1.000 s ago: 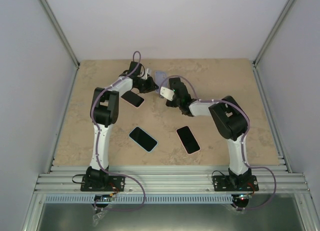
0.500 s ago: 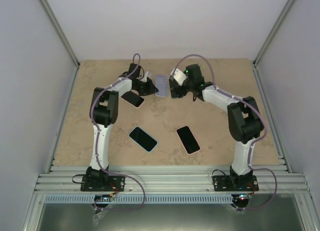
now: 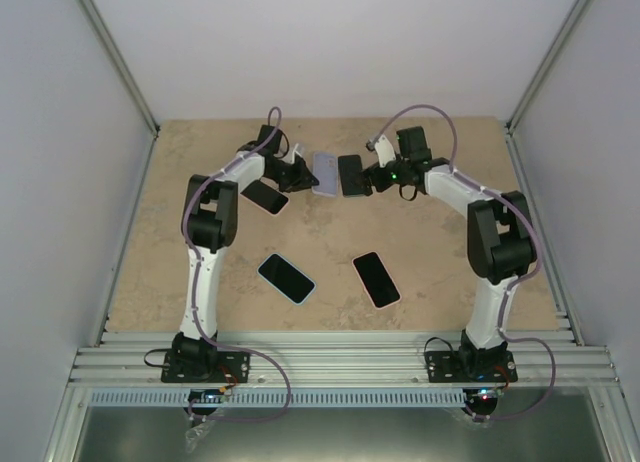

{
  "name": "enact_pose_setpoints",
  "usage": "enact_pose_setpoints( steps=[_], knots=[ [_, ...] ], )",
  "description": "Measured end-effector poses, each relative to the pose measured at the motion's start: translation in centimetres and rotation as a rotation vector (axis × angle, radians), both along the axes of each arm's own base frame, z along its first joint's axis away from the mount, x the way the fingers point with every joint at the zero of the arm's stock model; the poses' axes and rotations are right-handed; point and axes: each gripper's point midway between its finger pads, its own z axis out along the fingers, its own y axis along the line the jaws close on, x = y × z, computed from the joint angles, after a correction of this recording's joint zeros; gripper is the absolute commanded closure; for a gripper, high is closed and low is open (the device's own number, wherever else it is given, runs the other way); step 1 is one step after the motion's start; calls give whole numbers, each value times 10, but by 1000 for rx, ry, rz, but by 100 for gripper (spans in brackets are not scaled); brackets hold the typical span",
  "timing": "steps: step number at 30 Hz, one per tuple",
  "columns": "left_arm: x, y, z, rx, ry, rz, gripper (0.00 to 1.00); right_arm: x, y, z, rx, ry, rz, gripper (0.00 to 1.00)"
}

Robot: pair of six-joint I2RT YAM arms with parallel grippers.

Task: Take the phone out of the phone case
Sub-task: Place the phone case at the center of the board.

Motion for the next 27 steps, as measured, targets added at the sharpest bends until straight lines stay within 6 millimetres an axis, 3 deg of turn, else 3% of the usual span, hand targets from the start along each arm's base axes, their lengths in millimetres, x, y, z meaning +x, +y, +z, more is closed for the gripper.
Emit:
enact_pose_setpoints(
  steps=[5, 11, 15, 20, 27],
  knots=[
    [9, -3, -5, -2, -6, -1, 100, -5, 1, -24, 34, 100, -10, 2],
    [11, -4, -14, -1, 9, -3, 100, -7, 3, -23, 57, 118, -8, 2],
    [11, -5, -14, 1, 8, -5, 92, -5, 1, -22, 64, 120, -13, 2],
    [11, -6, -15, 13, -4, -14, 78, -5, 0, -21, 72, 123, -13, 2],
    [9, -19, -4, 34, -51, -42, 42, -5, -1, -11, 80, 106, -14, 2]
  ],
)
